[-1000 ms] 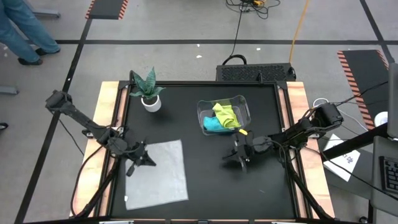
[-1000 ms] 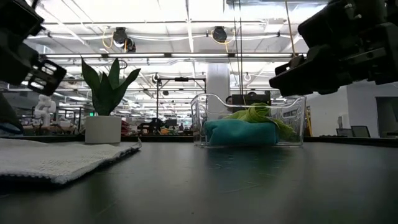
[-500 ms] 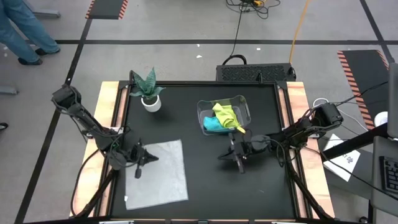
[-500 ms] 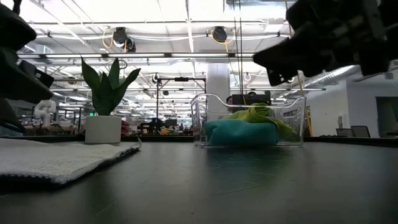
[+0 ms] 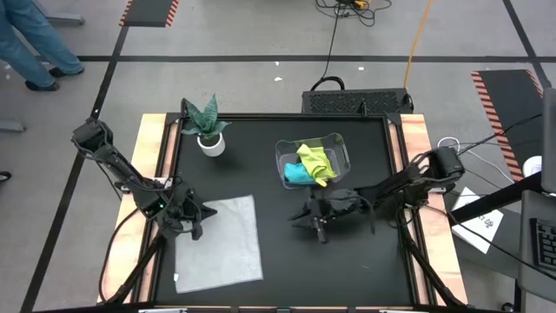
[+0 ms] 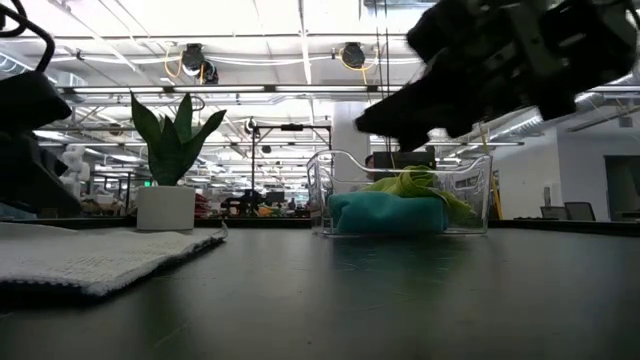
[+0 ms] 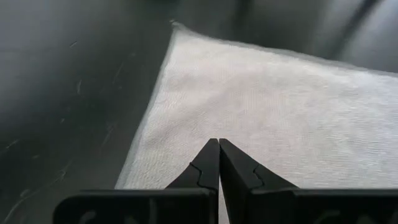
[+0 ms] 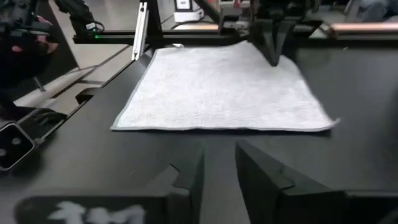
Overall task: Fold microfiber towels
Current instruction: Fold the gray towel
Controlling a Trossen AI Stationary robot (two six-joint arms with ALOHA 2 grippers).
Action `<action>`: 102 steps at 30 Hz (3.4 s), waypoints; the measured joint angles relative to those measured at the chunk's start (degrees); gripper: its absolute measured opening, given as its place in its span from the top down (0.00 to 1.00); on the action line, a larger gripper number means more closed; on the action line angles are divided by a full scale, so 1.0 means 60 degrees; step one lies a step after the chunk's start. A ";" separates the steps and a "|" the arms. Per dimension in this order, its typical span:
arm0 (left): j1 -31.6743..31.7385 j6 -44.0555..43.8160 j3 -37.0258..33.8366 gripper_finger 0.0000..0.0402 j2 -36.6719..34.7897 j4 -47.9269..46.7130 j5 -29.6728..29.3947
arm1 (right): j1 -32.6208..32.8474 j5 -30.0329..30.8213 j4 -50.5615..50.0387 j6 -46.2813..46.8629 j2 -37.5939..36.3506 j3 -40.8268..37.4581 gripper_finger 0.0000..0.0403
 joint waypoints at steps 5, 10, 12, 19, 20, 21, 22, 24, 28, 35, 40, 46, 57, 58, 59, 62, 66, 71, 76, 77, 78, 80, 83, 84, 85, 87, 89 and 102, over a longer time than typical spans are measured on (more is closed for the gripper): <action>0.0005 0.0032 0.0000 0.98 -0.0004 -0.0127 -0.0087 | -0.0423 -0.1182 -0.0087 -0.0185 0.1170 0.1095 0.68; 0.0155 0.0267 0.0001 0.98 -0.0004 -0.0061 -0.0310 | -0.0992 -0.1313 -0.1004 0.0340 0.2030 0.2294 0.62; 0.0234 0.0151 0.0004 0.98 -0.0004 -0.0045 -0.0224 | -0.1229 -0.1285 -0.1336 0.0562 0.2296 0.2700 0.61; 0.0426 0.0102 0.0004 0.98 -0.0004 -0.0047 0.0586 | -0.1797 -0.1291 -0.1696 0.0895 0.2627 0.3330 0.61; 0.0426 0.0145 0.0004 0.98 -0.0004 -0.0047 0.0605 | -0.1840 -0.1271 -0.1699 0.0893 0.2627 0.3335 0.61; 0.0426 0.0215 0.0004 0.98 -0.0004 -0.0045 0.0608 | -0.1861 -0.1270 -0.1710 0.0890 0.2627 0.3335 0.61; 0.0426 0.0307 0.0004 0.98 -0.0004 -0.0038 0.0608 | -0.1883 -0.1279 -0.1698 0.0884 0.2632 0.3335 0.61; 0.0426 0.0463 0.0004 0.98 -0.0004 -0.0035 0.0610 | -0.1894 -0.1292 -0.1630 0.0871 0.2634 0.3335 0.61; 0.0369 0.0864 0.0070 0.98 -0.0004 -0.0105 0.0609 | -0.1793 -0.1319 -0.1467 0.0814 0.2634 0.3335 0.61; 0.0174 0.1197 0.2066 0.99 0.0015 -0.3568 -0.0263 | -0.1216 -0.1378 -0.1533 0.0230 0.2634 0.3335 0.61; 0.0605 -0.2166 0.3577 0.99 0.0027 -0.8061 0.0880 | -0.0997 -0.1361 -0.1637 0.0228 0.2634 0.3332 0.61; 0.0655 -0.3085 0.3774 0.96 0.0051 -0.8535 0.3122 | -0.0907 -0.1361 -0.2222 0.0255 0.2634 0.3332 0.61; 0.0733 -0.2980 0.3770 0.68 0.0087 -0.8143 0.4253 | -0.0831 -0.1368 -0.2628 -0.0025 0.2634 0.3328 0.61; 0.0804 -0.2951 0.3770 0.65 0.0087 -0.8145 0.4326 | -0.0816 -0.1368 -0.2701 -0.0029 0.2634 0.3328 0.61; 0.0885 -0.2891 0.3770 0.63 0.0087 -0.8156 0.4407 | -0.0795 -0.1368 -0.2784 -0.0031 0.2634 0.3328 0.61; 0.1130 -0.2864 0.3770 0.59 0.0087 -0.8132 0.4734 | -0.0721 -0.1373 -0.2943 -0.0089 0.2634 0.3328 0.61; 0.1713 -0.3032 0.3770 0.57 0.0113 -0.8124 0.5897 | -0.0561 -0.1404 -0.3227 -0.0135 0.2634 0.3324 0.61; 0.2258 -0.3089 0.3735 0.58 0.0986 -0.8217 0.6780 | -0.0349 -0.1427 -0.3213 -0.0138 0.2634 0.3324 0.61; 0.2687 -0.3210 0.3797 0.62 0.2629 -0.8220 0.7400 | -0.0217 -0.1430 -0.3160 -0.0138 0.2634 0.3324 0.61; 0.2769 -0.3165 0.3795 0.63 0.2903 -0.8225 0.7518 | -0.0180 -0.1430 -0.3158 -0.0138 0.2634 0.3321 0.61; 0.2805 -0.3085 0.3804 0.63 0.3103 -0.8219 0.7592 | -0.0161 -0.1430 -0.3158 -0.0138 0.2634 0.3321 0.61; 0.2870 -0.2937 0.3852 0.64 0.3363 -0.8171 0.7705 | -0.0135 -0.1498 -0.3152 -0.0135 0.2634 0.3321 0.61; 0.2926 -0.2522 0.3831 0.67 0.3323 -0.7913 0.7704 | -0.0111 -0.1616 -0.3144 -0.0061 0.2634 0.3321 0.61; 0.2926 -0.2249 0.3803 0.70 0.3233 -0.7784 0.7655 | -0.0106 -0.1616 -0.3144 -0.0016 0.2634 0.3321 0.61; 0.2911 -0.1929 0.3792 0.72 0.3160 -0.7654 0.7555 | -0.0102 -0.1618 -0.3142 0.0012 0.2634 0.3321 0.61; 0.2881 -0.1414 0.3909 0.80 0.3107 -0.7215 0.7342 | -0.0102 -0.1620 -0.3141 0.0018 0.2629 0.3321 0.61; 0.2891 -0.0973 0.4057 0.91 0.3131 -0.6773 0.7036 | -0.0102 -0.1620 -0.3257 0.0019 0.2541 0.3321 0.61; 0.4108 0.1565 0.4080 0.97 0.4287 -0.2148 0.6227 | 0.0131 -0.1551 -0.3475 -0.0047 0.2350 0.3321 0.61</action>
